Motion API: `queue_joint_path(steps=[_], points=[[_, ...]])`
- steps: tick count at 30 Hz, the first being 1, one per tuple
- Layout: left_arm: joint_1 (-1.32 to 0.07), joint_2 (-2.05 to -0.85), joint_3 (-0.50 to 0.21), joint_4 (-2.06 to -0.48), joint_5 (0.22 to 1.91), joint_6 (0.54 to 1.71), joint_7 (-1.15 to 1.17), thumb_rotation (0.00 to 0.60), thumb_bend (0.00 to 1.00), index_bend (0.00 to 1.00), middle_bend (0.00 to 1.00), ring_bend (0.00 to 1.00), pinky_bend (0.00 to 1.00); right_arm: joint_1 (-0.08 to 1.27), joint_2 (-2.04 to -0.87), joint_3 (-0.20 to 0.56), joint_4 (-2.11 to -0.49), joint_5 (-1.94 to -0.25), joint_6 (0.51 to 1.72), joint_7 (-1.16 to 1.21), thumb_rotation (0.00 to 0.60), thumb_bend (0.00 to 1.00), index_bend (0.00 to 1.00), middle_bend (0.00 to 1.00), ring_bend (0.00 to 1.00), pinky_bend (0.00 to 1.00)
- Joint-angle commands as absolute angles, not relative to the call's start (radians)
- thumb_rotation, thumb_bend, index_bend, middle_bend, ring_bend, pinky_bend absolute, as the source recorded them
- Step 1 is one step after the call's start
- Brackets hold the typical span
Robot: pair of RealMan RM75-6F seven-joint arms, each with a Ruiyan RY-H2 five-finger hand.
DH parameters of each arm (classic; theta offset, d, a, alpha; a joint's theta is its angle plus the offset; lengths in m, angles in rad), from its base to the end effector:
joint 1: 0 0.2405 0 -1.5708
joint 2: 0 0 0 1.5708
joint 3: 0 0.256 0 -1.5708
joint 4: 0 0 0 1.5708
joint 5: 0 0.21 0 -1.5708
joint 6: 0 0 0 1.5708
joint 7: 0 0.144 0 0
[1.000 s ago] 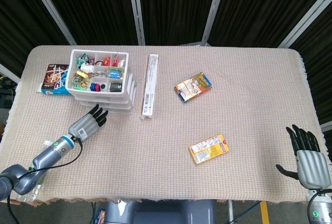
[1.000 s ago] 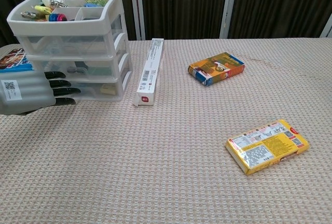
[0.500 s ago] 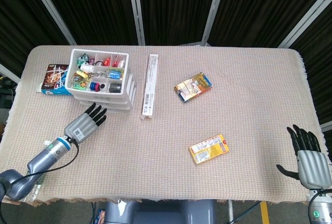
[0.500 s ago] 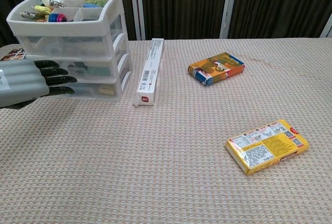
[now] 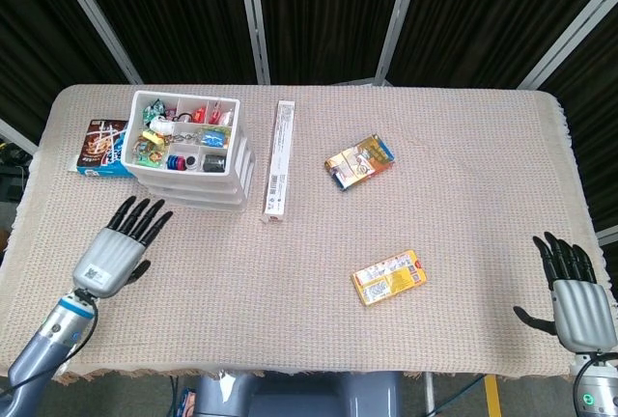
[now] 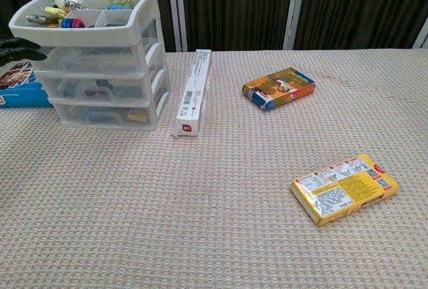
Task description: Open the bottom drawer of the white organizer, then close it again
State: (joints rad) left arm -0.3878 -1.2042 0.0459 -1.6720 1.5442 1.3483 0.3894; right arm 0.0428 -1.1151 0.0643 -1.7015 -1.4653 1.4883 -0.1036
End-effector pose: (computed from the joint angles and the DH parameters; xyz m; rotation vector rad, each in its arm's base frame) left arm -0.2365 0.2362 0.0942 -1.8129 -0.5812 -0.8296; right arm -0.3038 -0.1698 0.1564 1.3377 -0.9203 0.8562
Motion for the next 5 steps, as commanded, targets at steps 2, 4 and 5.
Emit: queue_joint_path(steps=[2,4,5], points=[[-0.293,-1.176,0.049,-1.765,1.479,1.438,0.278,0.6,0.15,0.0,0.0,0.0,0.0,0.044,-1.116,0.064,-1.698,-1.474,1.492,-0.096,0.6,0.0,0.04,0.0,0.0,0.0],[-0.269,-1.168,0.056,-1.766,1.48,1.464,0.264,0.6,0.15,0.0,0.0,0.0,0.0,0.044,-1.117,0.063,-1.696,-1.479,1.494,-0.094,0.6,0.0,0.04,0.0,0.0,0.0],[-0.255,-1.166,0.061,-1.76,1.486,1.481,0.259,0.6,0.15,0.0,0.0,0.0,0.0,0.044,-1.118,0.063,-1.695,-1.482,1.496,-0.093,0.6,0.0,0.04,0.0,0.0,0.0]])
